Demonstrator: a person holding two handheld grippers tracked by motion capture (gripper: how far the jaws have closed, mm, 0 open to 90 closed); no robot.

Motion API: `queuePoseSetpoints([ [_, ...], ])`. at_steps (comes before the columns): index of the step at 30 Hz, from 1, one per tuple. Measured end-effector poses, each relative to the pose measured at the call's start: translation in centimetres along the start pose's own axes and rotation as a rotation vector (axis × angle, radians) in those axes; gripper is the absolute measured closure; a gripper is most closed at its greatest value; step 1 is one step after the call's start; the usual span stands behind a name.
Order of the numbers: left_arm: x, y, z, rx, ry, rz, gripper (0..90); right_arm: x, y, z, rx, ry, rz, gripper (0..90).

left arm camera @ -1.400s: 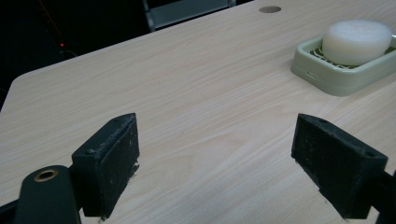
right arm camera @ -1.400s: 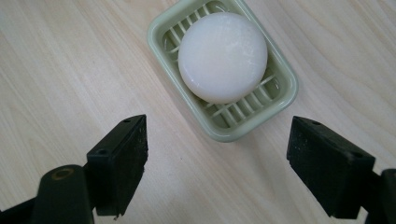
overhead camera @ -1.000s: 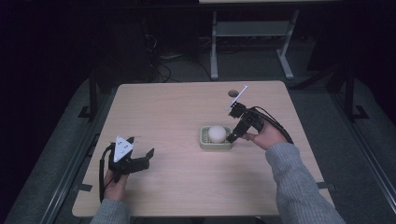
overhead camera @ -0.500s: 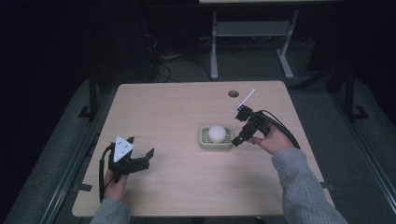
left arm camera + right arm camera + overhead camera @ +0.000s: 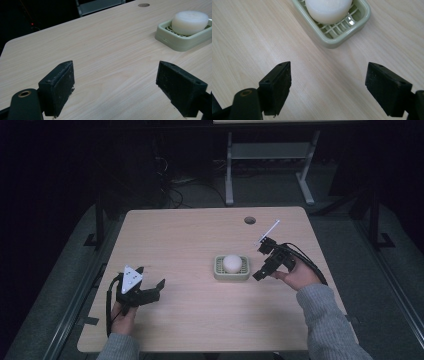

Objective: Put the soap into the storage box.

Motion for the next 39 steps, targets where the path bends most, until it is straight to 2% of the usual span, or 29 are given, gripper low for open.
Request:
queuePoseSetpoints([
  [16,-0.1,0.0,0.0,0.002,0.006,0.002,14.8,0.2,-0.4,1.9,-0.019,0.013,0.007,20.5],
  [39,-0.1,0.0,0.1,0.005,0.006,0.004,14.8,0.7,-0.2,5.0,-0.030,0.038,0.009,20.9],
])
Point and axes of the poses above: each handheld gripper's, and its own axes: y roughly forward along the jaws, z roughly out of its underside, x roughly to its left, the point moved 10 cm from there along y, roughly forward along the jaws, and after that the axes turned 10 degrees about -y, right-handed, at the moved point
